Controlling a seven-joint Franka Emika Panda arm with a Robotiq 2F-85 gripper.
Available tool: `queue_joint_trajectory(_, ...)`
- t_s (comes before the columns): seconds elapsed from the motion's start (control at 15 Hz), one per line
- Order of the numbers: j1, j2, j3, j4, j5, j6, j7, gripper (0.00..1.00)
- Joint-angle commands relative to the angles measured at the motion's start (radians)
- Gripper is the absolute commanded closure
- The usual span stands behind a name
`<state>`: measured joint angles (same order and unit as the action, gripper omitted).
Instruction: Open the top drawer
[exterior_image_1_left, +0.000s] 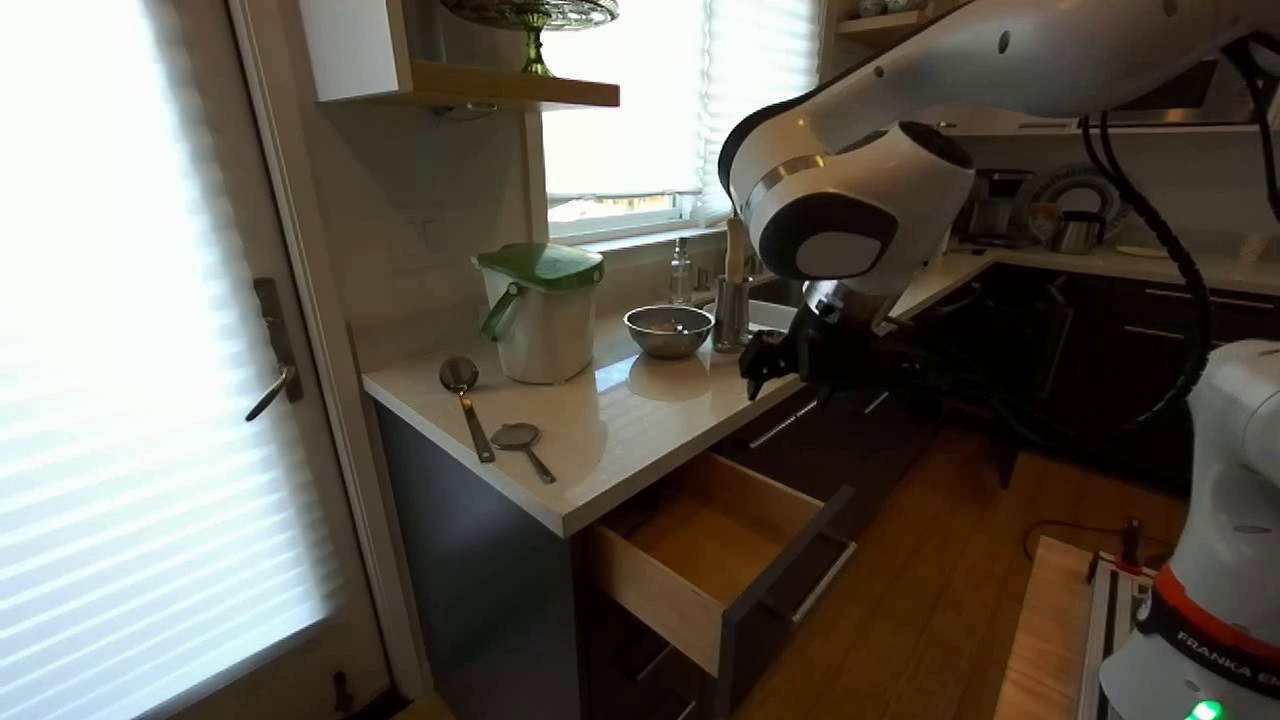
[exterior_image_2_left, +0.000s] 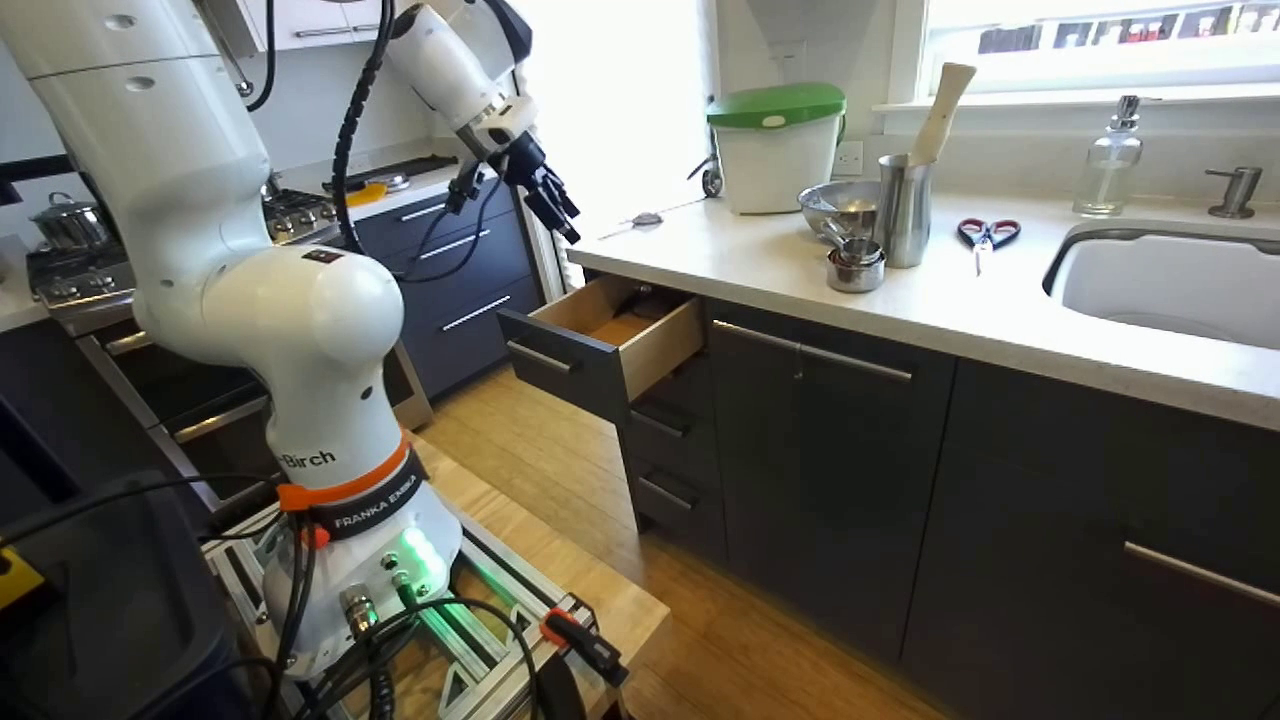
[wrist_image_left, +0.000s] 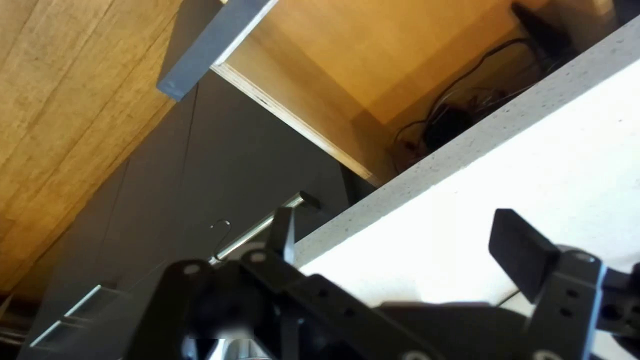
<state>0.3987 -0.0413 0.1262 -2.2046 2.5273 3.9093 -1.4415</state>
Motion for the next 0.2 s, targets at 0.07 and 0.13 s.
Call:
queue_joint_trajectory(0.07,-0.048,0.001,0.045,0.001,0.001,-0.015,-0.027,0.0)
queue_joint_trajectory(0.13,-0.047,0.001,0.047,0.001,0.001,-0.015,-0.031,0.0)
